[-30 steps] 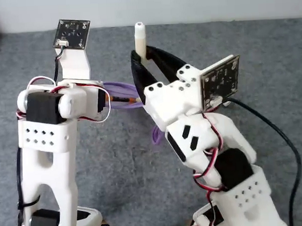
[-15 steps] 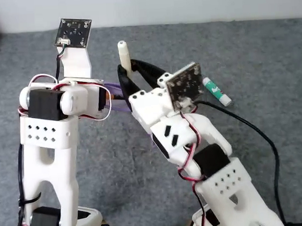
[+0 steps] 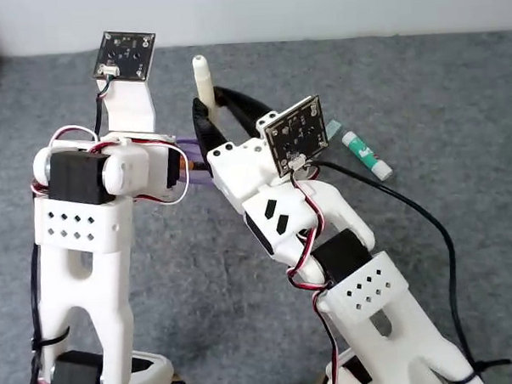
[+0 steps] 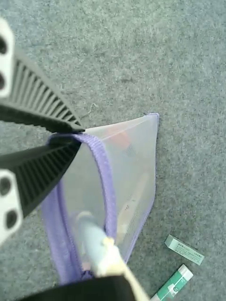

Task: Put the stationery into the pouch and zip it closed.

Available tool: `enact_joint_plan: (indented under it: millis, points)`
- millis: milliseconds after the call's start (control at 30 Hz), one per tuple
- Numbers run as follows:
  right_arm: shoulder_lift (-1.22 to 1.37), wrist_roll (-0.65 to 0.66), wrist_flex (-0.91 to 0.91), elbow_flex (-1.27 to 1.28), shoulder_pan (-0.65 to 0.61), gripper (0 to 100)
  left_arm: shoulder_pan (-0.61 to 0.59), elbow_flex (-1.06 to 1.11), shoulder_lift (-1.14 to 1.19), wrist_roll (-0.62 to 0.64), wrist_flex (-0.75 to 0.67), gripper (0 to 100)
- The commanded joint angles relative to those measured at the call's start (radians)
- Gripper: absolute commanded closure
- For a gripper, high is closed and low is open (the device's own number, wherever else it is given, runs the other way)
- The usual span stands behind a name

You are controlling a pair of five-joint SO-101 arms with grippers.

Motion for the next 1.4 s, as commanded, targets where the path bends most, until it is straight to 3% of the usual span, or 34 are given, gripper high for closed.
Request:
enact_joint_plan:
  millis: [0,300,567,833,1200,1367]
  points:
    - [-0.002,0.005,0.104,-0.071,-0.007,81.9,0.008,-0.035,0.003,0.011,-0.017,99]
    - [-0.018,-0.025,0.335,-0.256,0.048,83.8,0.006,-0.035,0.003,0.011,-0.017,99]
    - [0.104,-0.109,0.567,-0.305,0.360,84.0,0.000,-0.035,0.002,0.011,-0.017,99]
    - [0.538,0.055,0.668,-0.396,0.607,83.7,0.000,-0.035,-0.003,0.008,-0.017,99]
    - [1.187,0.232,1.023,-1.096,0.642,83.1,0.000,-0.035,0.003,0.005,-0.017,99]
    - [1.431,0.281,1.188,-1.427,0.644,73.1,0.000,-0.035,0.003,0.005,-0.017,99]
